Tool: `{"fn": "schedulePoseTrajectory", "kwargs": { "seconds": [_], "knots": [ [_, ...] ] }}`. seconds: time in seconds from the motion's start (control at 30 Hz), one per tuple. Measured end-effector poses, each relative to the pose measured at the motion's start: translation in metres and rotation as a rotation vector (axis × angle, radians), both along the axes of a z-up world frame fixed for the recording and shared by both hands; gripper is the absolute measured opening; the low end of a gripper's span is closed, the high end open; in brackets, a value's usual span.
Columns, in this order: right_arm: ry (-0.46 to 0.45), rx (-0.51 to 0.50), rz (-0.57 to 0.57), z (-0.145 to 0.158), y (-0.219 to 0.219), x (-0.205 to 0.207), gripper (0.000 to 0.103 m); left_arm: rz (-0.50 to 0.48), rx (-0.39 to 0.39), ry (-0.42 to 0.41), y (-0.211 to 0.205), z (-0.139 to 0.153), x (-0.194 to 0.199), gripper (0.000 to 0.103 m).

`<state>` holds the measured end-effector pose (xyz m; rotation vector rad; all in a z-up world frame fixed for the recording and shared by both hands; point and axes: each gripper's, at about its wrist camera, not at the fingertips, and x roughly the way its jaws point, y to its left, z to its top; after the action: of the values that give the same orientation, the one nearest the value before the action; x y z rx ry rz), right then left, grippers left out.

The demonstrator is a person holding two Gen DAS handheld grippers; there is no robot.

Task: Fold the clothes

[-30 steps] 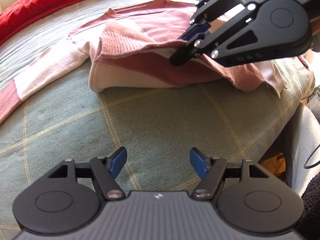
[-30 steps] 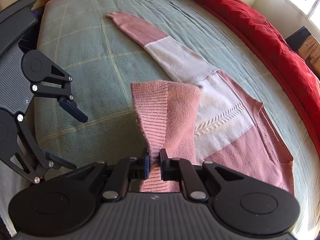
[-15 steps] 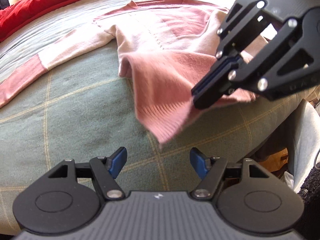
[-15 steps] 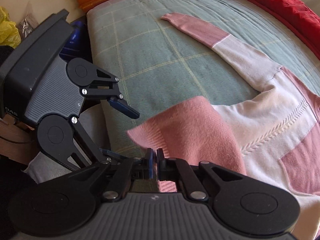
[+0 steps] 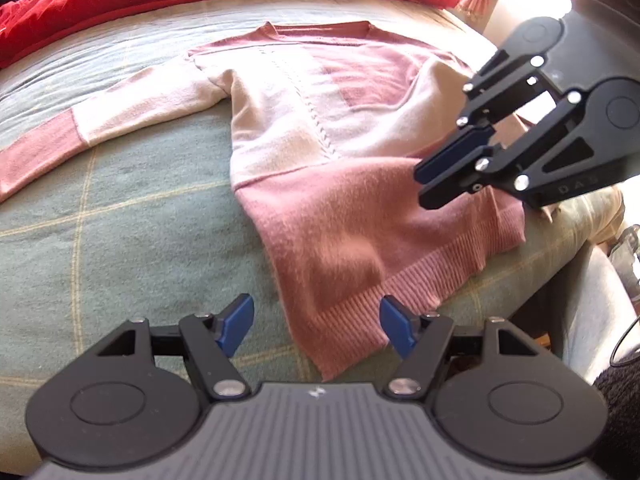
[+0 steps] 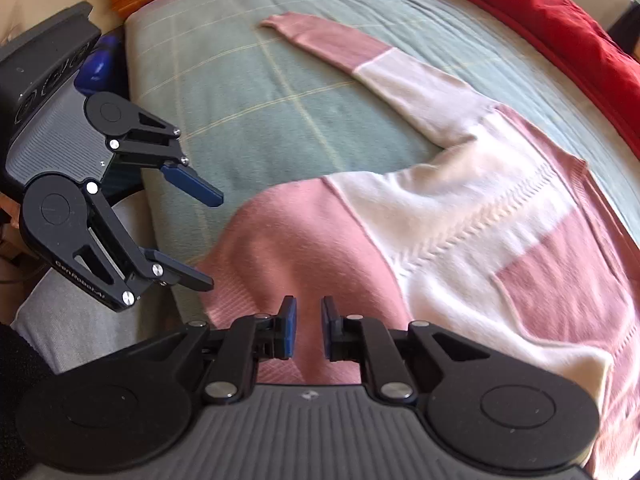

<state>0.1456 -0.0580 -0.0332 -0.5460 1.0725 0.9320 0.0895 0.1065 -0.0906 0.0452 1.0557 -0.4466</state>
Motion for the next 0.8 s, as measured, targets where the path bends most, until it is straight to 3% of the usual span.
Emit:
{"fn": "schedulePoseTrajectory", "kwargs": {
  "seconds": [0.2, 0.27, 0.3, 0.37, 0.47, 0.53, 0.6, 0.73, 0.8],
  "knots": [
    [-0.039, -0.007, -0.164, 0.008, -0.064, 0.012, 0.017, 0.09, -0.153, 0.04, 0.01, -0.018, 0.023, 0.062],
    [-0.046, -0.019, -0.215, 0.01, -0.086, 0.013, 0.019, 0.099, -0.223, 0.049, 0.012, -0.019, 0.024, 0.038],
    [-0.05, -0.026, -0.237, 0.01, -0.096, 0.014, 0.021, 0.111, -0.213, 0.053, 0.012, -0.019, 0.025, 0.034],
    [-0.06, -0.043, -0.274, 0.01, -0.114, 0.013, 0.024, 0.137, -0.184, 0.061, 0.011, -0.018, 0.027, 0.011],
    [-0.079, -0.069, -0.298, 0.01, -0.136, 0.01, 0.025, 0.177, -0.168, 0.084, 0.02, -0.015, 0.029, 0.008],
    [-0.093, -0.093, -0.284, 0.009, -0.145, 0.006, 0.031, 0.178, -0.123, 0.076, 0.023, -0.012, 0.029, 0.009],
    [-0.106, -0.132, -0.251, 0.006, -0.149, 0.0, 0.041, 0.179, -0.072, 0.068, 0.025, -0.01, 0.028, 0.014],
    [-0.113, -0.199, -0.173, -0.005, -0.15, -0.013, 0.041, 0.106, 0.045, 0.017, 0.011, 0.007, 0.018, 0.032],
    [-0.109, -0.196, -0.14, -0.008, -0.148, -0.018, 0.041, 0.023, 0.115, -0.057, -0.006, 0.022, 0.008, 0.037]
  ]
}}
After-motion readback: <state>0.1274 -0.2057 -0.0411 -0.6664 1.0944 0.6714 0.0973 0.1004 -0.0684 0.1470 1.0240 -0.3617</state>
